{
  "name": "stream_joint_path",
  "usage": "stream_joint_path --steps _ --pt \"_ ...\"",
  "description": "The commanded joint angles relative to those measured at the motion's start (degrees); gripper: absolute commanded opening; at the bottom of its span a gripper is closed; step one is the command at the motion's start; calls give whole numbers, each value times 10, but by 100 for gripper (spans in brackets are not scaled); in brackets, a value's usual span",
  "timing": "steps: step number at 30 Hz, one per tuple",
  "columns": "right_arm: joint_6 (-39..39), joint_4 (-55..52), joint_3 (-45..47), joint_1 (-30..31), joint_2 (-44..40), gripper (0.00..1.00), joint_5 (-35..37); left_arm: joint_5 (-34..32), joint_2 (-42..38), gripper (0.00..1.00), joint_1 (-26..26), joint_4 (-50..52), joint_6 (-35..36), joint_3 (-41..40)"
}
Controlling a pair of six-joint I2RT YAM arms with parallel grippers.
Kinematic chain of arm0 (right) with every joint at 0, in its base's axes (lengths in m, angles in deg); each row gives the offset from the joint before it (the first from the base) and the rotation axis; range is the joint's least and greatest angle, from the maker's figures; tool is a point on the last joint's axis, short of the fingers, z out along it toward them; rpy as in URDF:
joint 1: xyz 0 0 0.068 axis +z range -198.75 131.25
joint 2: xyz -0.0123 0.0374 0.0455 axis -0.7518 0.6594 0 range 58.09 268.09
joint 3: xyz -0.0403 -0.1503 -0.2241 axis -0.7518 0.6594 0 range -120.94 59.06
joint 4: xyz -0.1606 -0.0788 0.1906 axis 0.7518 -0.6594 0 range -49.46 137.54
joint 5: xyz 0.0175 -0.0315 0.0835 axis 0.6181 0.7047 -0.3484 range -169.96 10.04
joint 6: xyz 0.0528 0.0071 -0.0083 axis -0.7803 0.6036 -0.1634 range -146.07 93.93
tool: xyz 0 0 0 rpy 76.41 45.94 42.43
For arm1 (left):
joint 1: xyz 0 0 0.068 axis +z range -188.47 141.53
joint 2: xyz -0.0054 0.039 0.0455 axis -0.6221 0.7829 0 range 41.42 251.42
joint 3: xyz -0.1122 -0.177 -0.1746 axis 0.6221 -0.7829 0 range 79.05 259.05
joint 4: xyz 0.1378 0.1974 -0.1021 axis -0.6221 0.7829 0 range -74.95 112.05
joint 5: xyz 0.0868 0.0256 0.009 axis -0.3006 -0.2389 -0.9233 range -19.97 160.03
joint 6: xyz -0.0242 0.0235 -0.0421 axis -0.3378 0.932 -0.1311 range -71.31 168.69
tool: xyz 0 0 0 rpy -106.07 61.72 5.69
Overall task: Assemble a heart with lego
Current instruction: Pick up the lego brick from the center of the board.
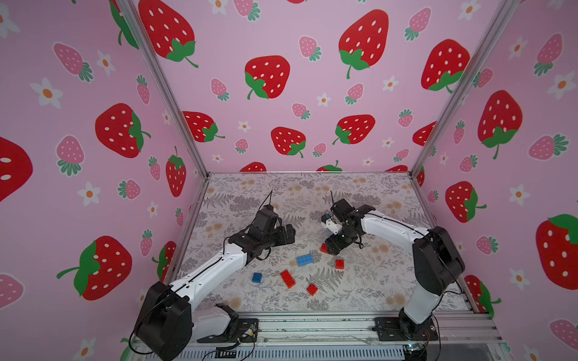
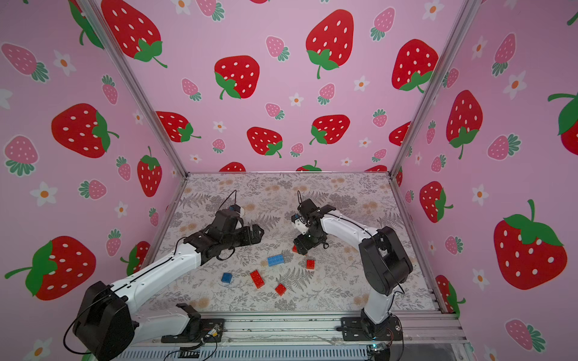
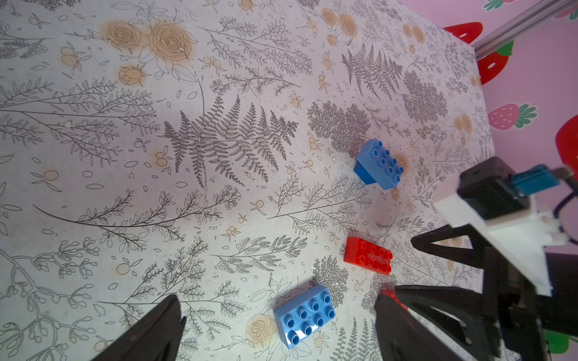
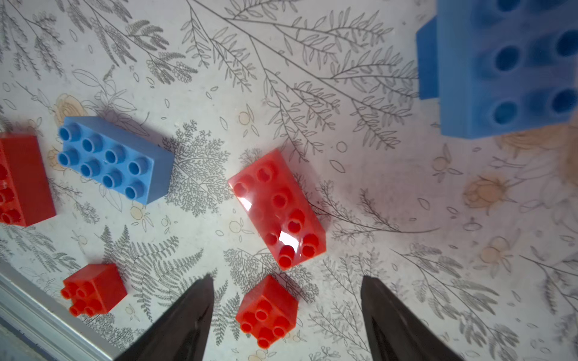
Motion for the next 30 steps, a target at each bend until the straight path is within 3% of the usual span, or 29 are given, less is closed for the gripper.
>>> stream_joint_path --steps 1,9,22,30 --pt "-12 32 -12 15 29 77 23 3 -2 100 2 -8 -7 -8" --pt "5 30 -38 20 73 68 45 -10 -3 100 4 -5 -3 -10" --pt "24 13 -31 20 73 36 54 -5 11 100 4 -11 -2 -7" --pt "39 2 -49 19 17 32 76 3 11 100 4 -15 -5 11"
